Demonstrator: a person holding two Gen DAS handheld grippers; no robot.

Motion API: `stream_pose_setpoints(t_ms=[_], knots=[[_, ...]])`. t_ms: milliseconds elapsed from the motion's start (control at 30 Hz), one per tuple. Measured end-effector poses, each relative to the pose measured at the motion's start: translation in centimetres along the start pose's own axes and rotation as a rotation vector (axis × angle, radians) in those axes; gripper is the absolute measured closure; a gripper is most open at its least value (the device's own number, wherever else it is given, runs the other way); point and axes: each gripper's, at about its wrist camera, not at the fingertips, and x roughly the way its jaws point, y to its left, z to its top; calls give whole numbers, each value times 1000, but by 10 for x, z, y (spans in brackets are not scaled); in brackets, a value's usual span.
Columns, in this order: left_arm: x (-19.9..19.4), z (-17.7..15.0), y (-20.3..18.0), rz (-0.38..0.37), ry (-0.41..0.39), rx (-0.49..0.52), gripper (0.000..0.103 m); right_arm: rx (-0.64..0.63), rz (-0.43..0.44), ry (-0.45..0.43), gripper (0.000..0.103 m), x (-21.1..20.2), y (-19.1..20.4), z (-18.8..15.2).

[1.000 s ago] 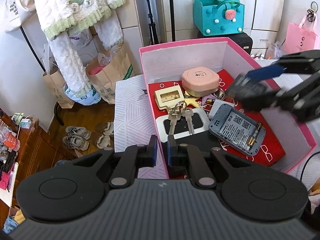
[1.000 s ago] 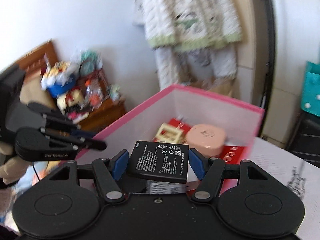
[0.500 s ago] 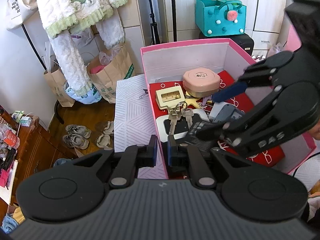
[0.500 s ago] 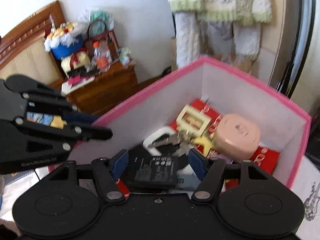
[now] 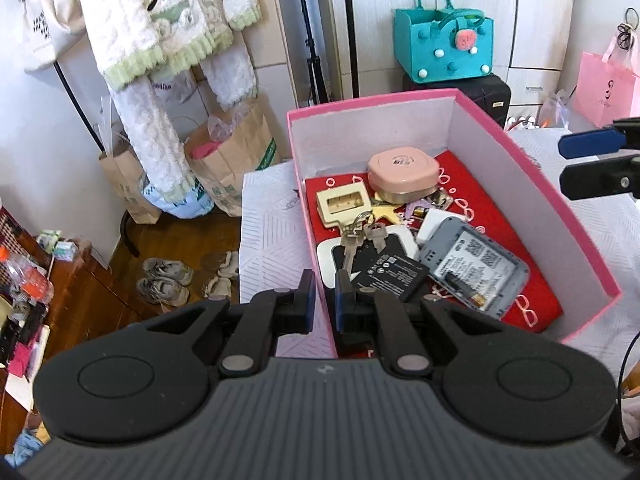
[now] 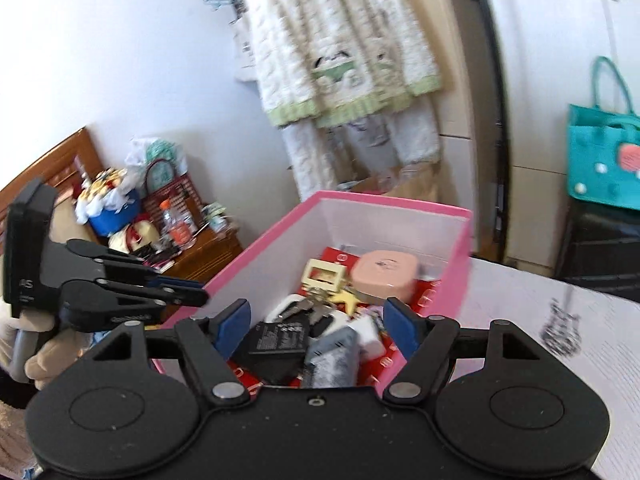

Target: Organize rigid objects

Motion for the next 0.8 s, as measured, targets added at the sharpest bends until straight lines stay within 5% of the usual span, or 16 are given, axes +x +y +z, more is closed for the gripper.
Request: stream_pose_setpoints(t_ms=[533,667,700,767,800], knots=[[-73,-8,-44,10,-92,85,95,-20,-128,19,16,-34,10,-24],[-91,-8,-52,-5,-110,98,90,-39,-197,23,2,-50,18,-22],[-95,-8,-55,-8,-111,102,87,-21,-224,26,1,-54,18,-21],[-101,-8,-59,-22,-106,96,54,33,-279,36,0,-61,15,-18],[-104,-9,-60,-27,-108,87,47,56,-296,46,0,-65,13,-18]])
